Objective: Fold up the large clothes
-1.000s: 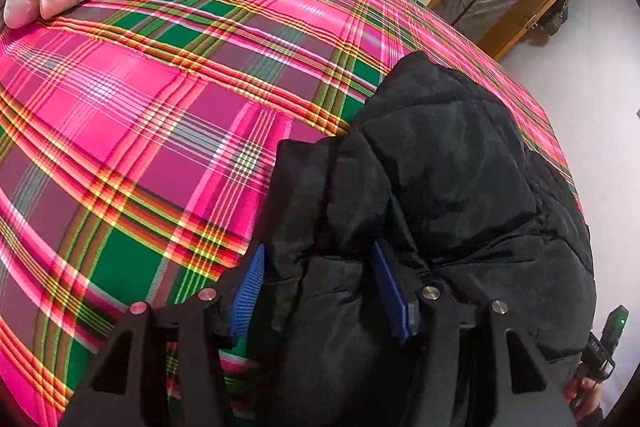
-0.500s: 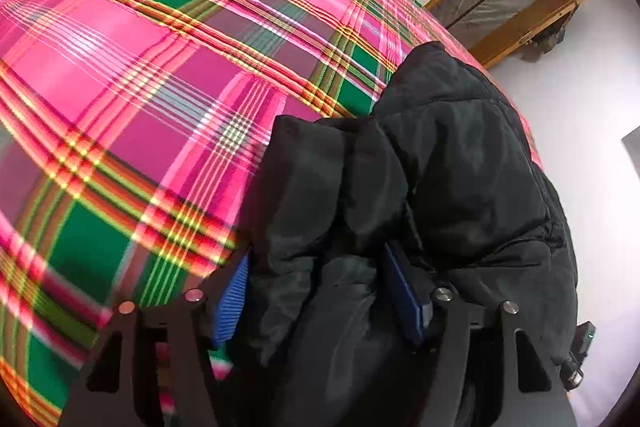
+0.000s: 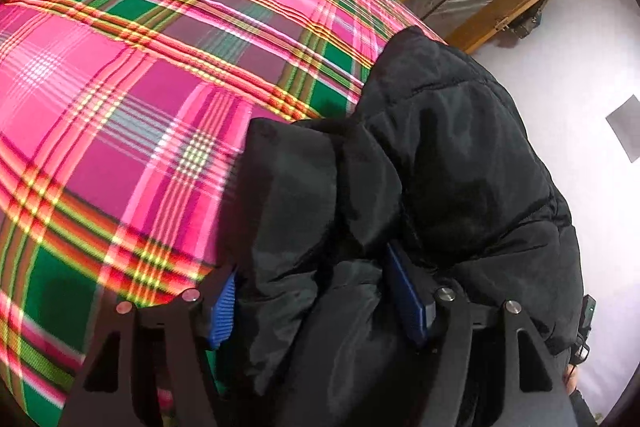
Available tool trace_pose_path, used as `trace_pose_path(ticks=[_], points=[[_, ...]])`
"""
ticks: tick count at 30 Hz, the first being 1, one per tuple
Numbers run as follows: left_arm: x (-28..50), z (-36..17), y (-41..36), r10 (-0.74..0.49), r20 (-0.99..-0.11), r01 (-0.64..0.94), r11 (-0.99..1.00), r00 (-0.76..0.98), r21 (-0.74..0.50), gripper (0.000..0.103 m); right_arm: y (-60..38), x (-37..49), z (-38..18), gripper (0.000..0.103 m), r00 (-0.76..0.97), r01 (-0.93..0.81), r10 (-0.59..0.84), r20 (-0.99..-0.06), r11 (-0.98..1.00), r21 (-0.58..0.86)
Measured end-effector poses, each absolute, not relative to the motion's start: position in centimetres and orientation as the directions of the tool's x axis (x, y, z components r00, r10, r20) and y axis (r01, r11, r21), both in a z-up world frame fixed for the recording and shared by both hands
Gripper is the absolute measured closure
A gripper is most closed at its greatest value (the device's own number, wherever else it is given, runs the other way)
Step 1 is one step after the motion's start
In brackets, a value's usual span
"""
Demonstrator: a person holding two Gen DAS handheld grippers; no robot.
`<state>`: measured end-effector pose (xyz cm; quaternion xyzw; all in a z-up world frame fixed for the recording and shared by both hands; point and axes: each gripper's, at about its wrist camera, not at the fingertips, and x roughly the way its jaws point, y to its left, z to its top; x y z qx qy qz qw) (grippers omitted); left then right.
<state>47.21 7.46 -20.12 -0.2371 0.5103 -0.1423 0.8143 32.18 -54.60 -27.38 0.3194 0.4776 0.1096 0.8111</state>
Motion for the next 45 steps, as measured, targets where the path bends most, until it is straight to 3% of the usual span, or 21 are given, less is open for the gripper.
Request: trace_pose_path(ticks=[3,5,8,11,27,45], points=[[47.4,-20.1,7.4,-0.485,-0.756,-0.009,0.839,0.44,-0.543,0.04,-54.7,31.7,-27.2,0.057,0.522,0.131,0.477,-0.707,0.774,0.619],[46.9,-19.7,7.2,-0.477,-0.758,-0.012,0.843,0.445,-0.538,0.054,-54.2,31.1,-26.5,0.064,0.524,0.131,0.458,-0.718,0.79,0.599],[46.3,-18.2,5.9,-0.413,-0.784,0.003,0.886,0.463,-0.464,0.067,-53.9,30.7,-25.4,0.072,0.523,0.138,0.431,-0.735,0.809,0.572],[45.5,-16.5,5.7,-0.383,-0.784,0.002,0.899,0.488,-0.438,0.075,-53.5,29.9,-23.5,0.078,0.536,0.134,0.401,-0.743,0.829,0.543],[38.8,-5.4,5.0,-0.398,-0.69,0.105,0.898,0.604,-0.426,0.079,-53.8,23.5,-15.6,0.081,0.618,0.07,0.417,-0.666,0.815,0.576],[40.6,-2.2,10.4,-0.337,-0.671,0.092,0.923,0.66,-0.372,0.079,-47.9,28.7,-13.5,0.081,0.626,-0.019,0.485,-0.611,0.792,0.61]])
